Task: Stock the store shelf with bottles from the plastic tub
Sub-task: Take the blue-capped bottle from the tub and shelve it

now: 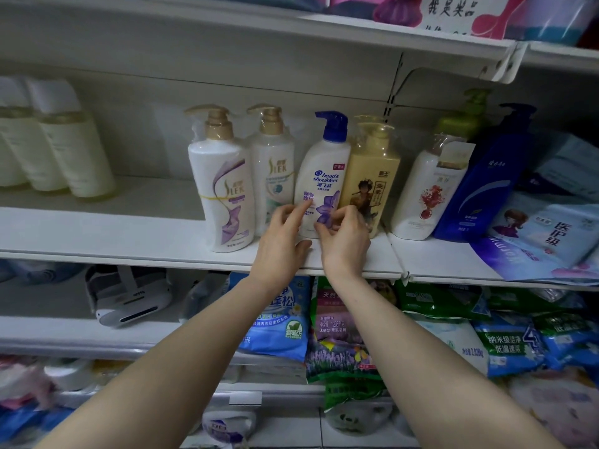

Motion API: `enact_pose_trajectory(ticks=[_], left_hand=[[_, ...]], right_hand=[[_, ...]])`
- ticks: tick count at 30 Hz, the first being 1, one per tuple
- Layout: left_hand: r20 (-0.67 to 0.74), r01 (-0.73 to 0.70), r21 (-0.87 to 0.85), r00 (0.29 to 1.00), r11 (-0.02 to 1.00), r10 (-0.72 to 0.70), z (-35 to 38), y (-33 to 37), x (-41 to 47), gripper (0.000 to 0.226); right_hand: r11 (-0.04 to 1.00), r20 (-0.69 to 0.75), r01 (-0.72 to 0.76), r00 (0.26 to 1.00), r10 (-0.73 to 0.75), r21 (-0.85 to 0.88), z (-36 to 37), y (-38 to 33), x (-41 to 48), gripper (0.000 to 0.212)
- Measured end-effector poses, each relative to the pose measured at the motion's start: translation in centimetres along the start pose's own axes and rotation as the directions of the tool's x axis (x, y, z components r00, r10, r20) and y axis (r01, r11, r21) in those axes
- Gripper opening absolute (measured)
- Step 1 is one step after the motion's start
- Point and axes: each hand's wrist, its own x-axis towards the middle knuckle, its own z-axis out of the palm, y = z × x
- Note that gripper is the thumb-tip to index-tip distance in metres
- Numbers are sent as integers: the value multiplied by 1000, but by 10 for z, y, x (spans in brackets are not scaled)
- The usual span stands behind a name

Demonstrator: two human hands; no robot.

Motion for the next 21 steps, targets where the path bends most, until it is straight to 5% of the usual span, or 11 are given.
enact_pose_trajectory(ticks=[12,21], left_hand=[[-55,-74,16,996,997,75,-17,3,-10,59],[-148,-71,92,985,993,85,-68,-17,-40,50]], right_hand=[[983,-31,161,987,-159,87,-10,-15,-9,17],[954,186,269,938,-291,136,13,-54,-43,24]])
